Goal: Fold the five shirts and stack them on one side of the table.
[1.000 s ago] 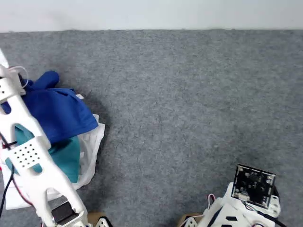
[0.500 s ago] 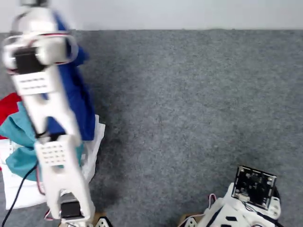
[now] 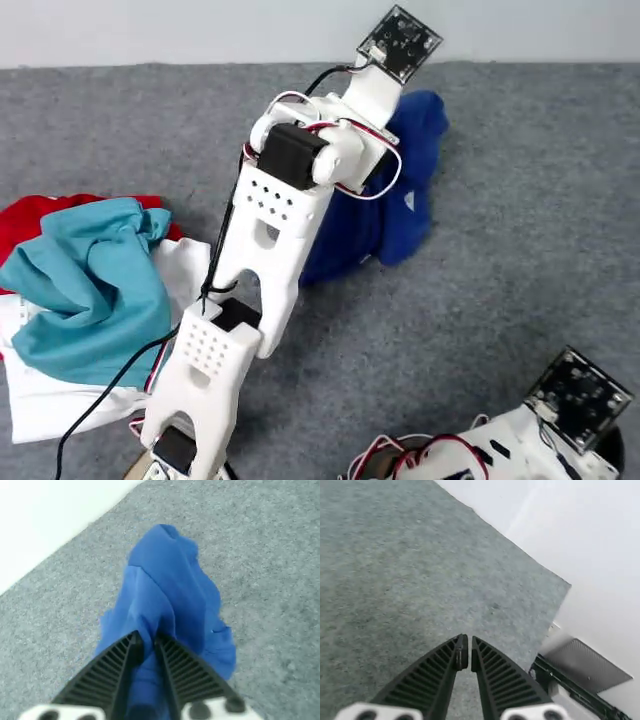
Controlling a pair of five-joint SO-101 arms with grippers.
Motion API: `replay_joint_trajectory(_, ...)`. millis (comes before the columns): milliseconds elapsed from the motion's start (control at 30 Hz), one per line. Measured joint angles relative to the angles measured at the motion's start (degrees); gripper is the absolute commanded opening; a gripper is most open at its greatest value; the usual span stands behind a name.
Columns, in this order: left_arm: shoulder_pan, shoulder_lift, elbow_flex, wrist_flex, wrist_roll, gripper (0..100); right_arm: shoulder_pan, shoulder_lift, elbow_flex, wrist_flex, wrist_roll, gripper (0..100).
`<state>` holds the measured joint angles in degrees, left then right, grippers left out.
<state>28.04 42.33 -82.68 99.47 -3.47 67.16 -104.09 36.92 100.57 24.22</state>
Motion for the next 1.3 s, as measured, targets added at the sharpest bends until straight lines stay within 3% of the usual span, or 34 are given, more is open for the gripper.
replay_joint_trajectory(233, 1.8, -0.1, 0.1, 0.0, 0.0, 12, 2.1, 0.0, -0.1, 0.0, 0.0, 3.3)
replay_joint_trajectory(600, 16.8, -0.9, 0.3, 0.0, 0.0, 13, 2.1, 0.0, -1.5, 0.0, 0.0, 3.3)
replay_joint_trajectory(733, 12.5, -2.9, 0.3, 0.0, 0.0, 13, 2.1, 0.0, -1.5, -0.2, 0.0, 3.3)
replay_joint_trajectory(867, 0.8, -3.6, 0.4, 0.0, 0.0, 13, 0.7, 1.4, -1.2, -3.7, 0.0, 3.3)
replay_joint_trajectory(1033, -11.8, -4.2, 8.3, 0.0, 0.0, 13, -8.5, 15.6, -1.8, -8.4, 0.0, 3.3)
replay_joint_trajectory(1300, -13.8, -12.1, 34.5, 0.0, 0.0, 13, -39.6, 52.6, -26.4, -2.8, -7.6, 3.3)
